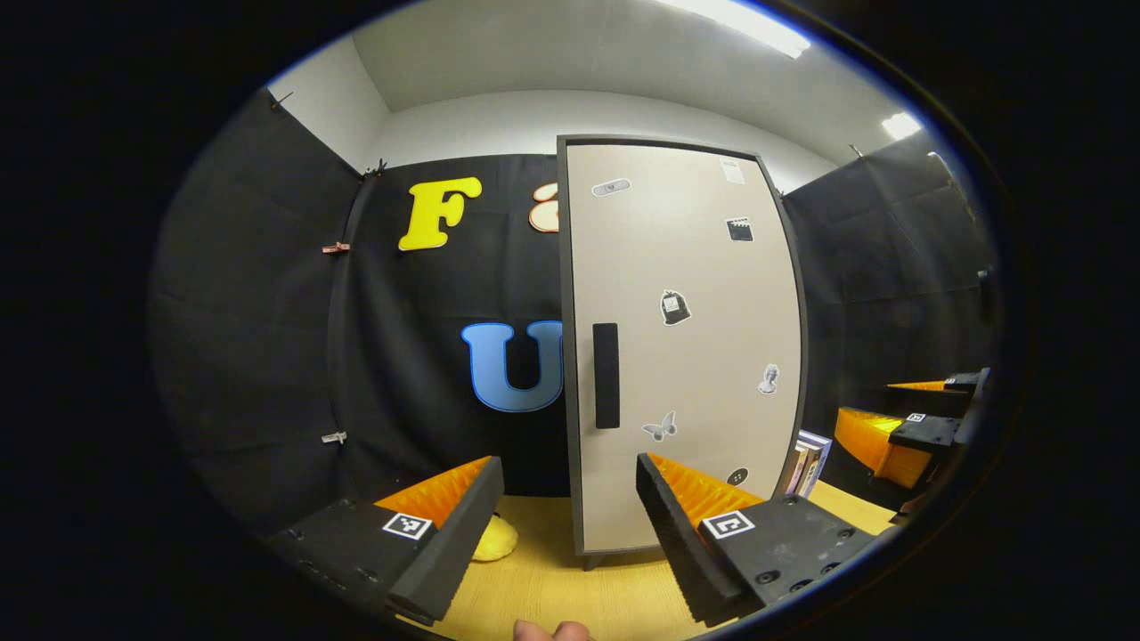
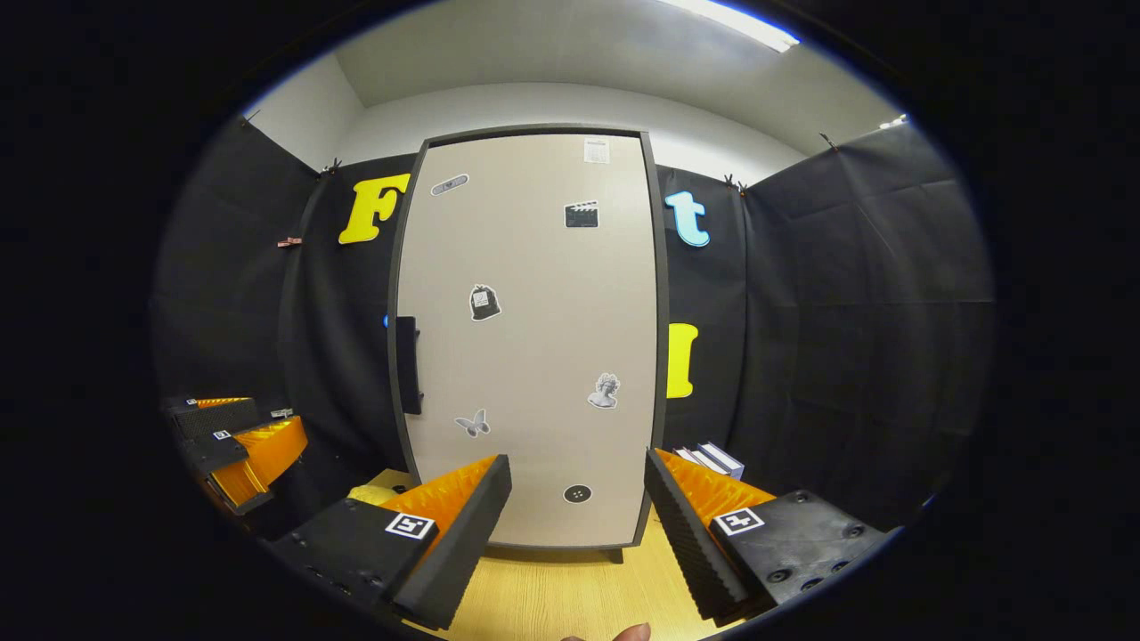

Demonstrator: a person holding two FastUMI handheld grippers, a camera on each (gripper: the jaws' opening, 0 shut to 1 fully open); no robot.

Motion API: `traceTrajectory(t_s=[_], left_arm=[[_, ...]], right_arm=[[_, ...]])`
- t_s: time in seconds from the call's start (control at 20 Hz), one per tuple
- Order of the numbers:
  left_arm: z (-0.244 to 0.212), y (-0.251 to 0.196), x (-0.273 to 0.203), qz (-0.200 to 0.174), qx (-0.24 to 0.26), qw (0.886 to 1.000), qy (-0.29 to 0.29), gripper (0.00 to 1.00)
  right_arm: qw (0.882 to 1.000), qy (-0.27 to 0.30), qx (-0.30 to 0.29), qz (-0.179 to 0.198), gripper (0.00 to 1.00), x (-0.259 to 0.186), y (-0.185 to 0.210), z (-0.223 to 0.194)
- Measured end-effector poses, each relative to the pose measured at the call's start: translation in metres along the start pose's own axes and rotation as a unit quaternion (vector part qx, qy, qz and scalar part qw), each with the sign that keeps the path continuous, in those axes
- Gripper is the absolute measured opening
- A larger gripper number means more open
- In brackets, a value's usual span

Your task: Open the cabinet door with the right hand, grasp the bottle in the cabinet with the left hand and place it on the coaster, then close the cabinet door with the right hand.

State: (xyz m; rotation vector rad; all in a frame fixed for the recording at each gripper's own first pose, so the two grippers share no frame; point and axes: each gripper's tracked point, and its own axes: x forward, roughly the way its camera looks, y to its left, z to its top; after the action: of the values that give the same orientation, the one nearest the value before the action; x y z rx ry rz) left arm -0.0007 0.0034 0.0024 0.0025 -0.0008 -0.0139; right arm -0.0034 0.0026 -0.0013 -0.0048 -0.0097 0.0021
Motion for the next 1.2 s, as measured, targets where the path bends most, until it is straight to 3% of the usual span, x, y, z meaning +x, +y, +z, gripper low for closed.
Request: traceTrajectory(t_s=[0.6, 1.2], left_arm=[[0.0, 0.011, 0.001, 0.006, -0.005, 1.0, -0.002, 0.95], [-0.015, 0.072, -0.003, 0.051, -0.011, 0.999, 0.011, 0.95]], right_arm=[[1.0, 0.0, 0.004, 0.013, 0.98, 0.01, 0.011, 0.003], [0.996, -0.012, 0.033, 0.08, 0.98, 0.072, 0.102, 0.025]])
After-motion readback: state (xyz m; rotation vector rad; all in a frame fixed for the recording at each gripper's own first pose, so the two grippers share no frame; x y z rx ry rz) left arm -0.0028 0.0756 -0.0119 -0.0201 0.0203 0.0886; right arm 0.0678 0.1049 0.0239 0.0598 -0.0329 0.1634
